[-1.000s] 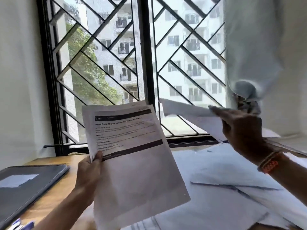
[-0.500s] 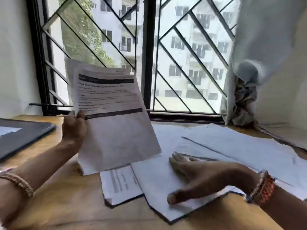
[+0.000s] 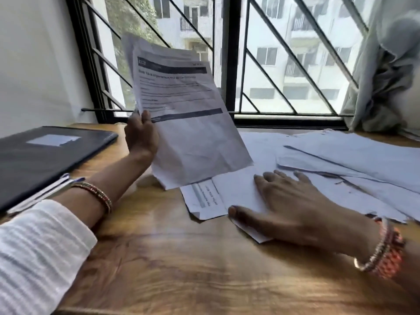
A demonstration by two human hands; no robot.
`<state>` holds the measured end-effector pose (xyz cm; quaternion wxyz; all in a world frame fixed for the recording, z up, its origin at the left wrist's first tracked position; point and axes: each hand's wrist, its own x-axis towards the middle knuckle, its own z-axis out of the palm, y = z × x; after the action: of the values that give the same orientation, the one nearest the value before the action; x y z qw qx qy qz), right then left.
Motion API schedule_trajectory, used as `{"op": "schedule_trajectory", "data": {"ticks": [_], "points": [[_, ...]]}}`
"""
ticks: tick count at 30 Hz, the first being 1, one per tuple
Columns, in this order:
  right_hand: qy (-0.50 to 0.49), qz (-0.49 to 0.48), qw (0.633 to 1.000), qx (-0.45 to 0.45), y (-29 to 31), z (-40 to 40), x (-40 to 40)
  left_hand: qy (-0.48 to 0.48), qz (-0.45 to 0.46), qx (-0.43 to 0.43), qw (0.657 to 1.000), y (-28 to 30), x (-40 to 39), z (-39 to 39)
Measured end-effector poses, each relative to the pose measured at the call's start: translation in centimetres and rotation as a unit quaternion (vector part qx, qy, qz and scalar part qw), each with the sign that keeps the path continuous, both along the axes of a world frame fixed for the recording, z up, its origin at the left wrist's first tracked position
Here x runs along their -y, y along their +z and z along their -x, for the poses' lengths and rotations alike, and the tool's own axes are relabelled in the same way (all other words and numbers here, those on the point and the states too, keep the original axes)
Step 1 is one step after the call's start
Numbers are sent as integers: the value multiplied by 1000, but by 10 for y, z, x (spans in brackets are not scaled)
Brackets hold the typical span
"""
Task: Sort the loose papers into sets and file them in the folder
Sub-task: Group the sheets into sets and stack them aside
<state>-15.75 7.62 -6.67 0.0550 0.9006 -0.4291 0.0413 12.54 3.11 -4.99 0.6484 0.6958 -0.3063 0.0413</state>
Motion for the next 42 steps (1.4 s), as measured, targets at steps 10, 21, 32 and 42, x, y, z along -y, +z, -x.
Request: {"op": "schedule_trajectory", "data": {"ticks": [10, 21, 32, 42], "points": [[19, 75, 996, -40, 26, -46, 5, 45, -20, 53, 997, -5, -7, -9], [-78, -23, 997, -20, 24, -59, 15, 58, -12, -11, 998, -6, -13, -1], [-70, -158, 974, 146, 86, -20, 2, 70, 26, 25, 997, 4, -21, -9], [157, -290, 752, 571, 187, 27, 57, -110, 168, 24, 979, -4, -1, -8]]}}
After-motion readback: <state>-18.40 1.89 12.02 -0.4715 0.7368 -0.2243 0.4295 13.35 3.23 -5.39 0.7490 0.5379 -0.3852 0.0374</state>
